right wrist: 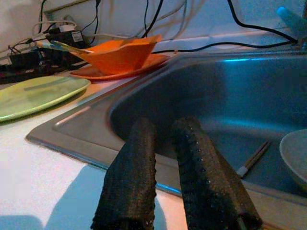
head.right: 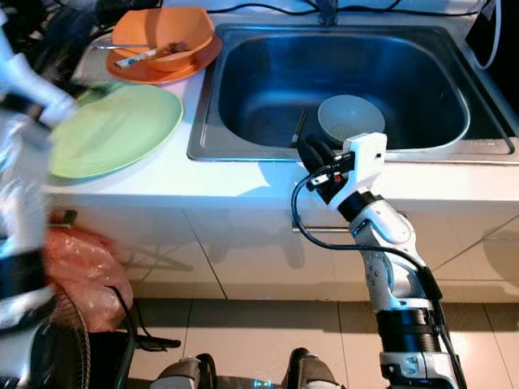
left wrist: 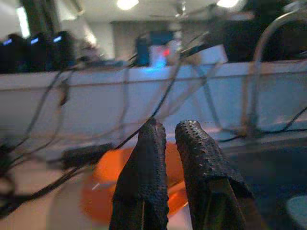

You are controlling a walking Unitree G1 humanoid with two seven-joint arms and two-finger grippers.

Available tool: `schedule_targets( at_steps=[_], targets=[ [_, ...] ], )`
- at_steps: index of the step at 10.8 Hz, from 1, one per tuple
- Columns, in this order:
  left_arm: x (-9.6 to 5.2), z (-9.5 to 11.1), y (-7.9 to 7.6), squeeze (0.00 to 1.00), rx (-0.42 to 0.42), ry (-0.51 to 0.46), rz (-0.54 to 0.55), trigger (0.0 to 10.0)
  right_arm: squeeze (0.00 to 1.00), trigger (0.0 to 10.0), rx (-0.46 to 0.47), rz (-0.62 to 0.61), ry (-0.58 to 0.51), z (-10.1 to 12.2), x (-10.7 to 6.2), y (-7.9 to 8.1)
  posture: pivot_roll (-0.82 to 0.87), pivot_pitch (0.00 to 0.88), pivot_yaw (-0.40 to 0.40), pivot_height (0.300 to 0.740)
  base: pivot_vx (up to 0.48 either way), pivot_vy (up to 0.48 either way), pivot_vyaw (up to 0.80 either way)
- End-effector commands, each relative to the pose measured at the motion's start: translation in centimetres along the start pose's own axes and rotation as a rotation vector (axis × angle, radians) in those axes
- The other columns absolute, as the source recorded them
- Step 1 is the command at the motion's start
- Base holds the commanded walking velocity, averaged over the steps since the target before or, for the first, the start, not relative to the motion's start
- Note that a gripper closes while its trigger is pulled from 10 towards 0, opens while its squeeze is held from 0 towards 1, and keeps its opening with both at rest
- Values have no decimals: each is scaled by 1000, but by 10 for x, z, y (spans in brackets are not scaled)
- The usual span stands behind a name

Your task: Kitchen organization

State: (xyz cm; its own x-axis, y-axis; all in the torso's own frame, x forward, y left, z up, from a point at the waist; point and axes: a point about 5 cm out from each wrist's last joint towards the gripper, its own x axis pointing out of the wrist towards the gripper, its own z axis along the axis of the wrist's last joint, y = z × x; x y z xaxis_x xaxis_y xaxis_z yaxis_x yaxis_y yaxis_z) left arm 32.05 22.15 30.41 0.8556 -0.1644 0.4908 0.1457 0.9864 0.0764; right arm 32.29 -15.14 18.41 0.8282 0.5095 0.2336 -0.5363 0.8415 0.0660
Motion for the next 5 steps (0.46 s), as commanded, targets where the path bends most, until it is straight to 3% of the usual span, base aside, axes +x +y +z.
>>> schedule_targets(
  at_steps=[1,5],
  targets=[
    [-7,3,7,0,7,2,42,10000,0,10000,27,19,47,-12,1,4,60,149,24,740,0,0,0],
    [-40,-18,30,0,-46,94,173,10000,0,10000,33,29,51,-15,0,6,56,148,30,740,0,0,0]
  ],
)
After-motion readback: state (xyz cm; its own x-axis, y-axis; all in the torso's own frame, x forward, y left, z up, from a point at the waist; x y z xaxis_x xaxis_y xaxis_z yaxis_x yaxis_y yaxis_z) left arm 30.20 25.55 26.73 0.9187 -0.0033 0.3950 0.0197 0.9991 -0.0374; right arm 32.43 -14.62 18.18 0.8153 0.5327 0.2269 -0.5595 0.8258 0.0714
